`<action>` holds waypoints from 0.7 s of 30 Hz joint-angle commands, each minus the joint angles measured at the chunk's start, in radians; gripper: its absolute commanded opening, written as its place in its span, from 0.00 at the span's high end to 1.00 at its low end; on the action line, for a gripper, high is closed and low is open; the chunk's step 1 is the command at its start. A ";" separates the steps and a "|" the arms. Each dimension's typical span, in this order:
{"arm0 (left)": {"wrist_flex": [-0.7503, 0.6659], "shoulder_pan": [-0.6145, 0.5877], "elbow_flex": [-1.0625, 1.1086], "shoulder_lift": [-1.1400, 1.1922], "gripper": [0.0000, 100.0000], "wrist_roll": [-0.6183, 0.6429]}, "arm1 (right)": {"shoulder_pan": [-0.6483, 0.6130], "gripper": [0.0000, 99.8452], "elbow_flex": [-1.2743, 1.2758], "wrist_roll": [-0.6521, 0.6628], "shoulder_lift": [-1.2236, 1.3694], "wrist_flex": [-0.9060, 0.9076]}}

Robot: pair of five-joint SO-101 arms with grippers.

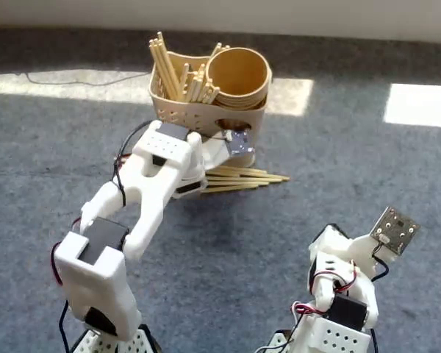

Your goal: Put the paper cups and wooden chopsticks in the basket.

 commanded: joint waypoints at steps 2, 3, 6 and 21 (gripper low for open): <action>-0.009 -0.001 -0.120 0.064 0.85 -0.011 | 0.008 0.99 0.104 0.000 -0.010 -0.033; -0.009 -0.001 -0.139 0.085 0.85 -0.012 | 0.008 0.99 0.104 0.000 -0.010 -0.033; -0.009 -0.001 -0.189 0.148 0.85 -0.012 | 0.008 0.99 0.104 0.000 -0.010 -0.033; 0.141 0.013 -0.203 0.214 0.97 -0.103 | 0.008 0.99 0.104 0.000 -0.010 -0.036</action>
